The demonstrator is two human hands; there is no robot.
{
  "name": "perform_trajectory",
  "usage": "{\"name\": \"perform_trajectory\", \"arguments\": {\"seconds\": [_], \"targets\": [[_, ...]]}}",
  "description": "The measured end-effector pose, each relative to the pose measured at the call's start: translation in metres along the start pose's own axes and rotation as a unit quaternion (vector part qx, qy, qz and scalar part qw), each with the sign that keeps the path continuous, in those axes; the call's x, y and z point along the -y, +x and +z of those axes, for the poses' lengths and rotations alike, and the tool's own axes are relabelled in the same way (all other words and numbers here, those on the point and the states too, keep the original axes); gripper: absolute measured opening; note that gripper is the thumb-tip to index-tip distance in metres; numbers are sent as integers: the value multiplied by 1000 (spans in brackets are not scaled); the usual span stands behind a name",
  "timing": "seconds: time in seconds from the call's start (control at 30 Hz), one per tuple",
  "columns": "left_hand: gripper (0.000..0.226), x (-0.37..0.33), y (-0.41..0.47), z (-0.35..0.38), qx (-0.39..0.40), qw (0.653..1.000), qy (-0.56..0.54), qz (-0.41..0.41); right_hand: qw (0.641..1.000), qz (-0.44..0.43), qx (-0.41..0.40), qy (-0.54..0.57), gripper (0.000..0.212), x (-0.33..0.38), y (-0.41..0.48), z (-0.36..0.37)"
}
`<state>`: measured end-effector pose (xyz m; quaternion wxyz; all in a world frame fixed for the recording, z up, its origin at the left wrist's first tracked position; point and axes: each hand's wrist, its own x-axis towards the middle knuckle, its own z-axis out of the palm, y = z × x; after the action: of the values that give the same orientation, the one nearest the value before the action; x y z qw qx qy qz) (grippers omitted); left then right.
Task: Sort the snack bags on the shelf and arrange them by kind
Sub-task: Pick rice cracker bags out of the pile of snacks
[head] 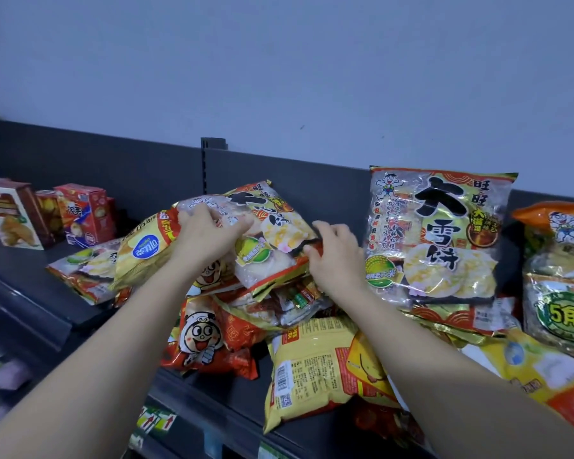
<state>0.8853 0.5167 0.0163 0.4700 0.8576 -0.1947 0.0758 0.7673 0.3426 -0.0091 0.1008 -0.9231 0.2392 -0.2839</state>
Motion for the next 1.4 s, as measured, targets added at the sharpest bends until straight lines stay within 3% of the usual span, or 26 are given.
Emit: {"name": "perform_trajectory", "arguments": {"seconds": [0.03, 0.1, 0.17, 0.23, 0.47, 0.83, 1.4], "targets": [[62, 2, 0, 0, 16, 1000, -20, 15, 1000, -6, -17, 10, 36, 0, 1, 1], [63, 8, -1, 1, 59, 997, -21, 46, 999, -17, 38, 24, 38, -2, 3, 4], [70, 10, -2, 0, 83, 994, 47, 53, 991, -15, 125, 41, 49, -6, 6, 7], [76, 6, -1, -2, 71, 988, 122, 58, 987, -20, 146, 57, 57, -9, 7, 8], [61, -4, -12, 4, -48, 965, 218, 138, 994, -36, 89, 47, 55, -16, -5, 4], [43, -26, -17, 12, -14, 955, 244, 165, 995, -65, 67, -42, 50, -23, -16, -22], [43, -135, -84, 86, 87, 851, 348, 383, 974, -4, 28, -225, 44, -103, -78, -134]]}}
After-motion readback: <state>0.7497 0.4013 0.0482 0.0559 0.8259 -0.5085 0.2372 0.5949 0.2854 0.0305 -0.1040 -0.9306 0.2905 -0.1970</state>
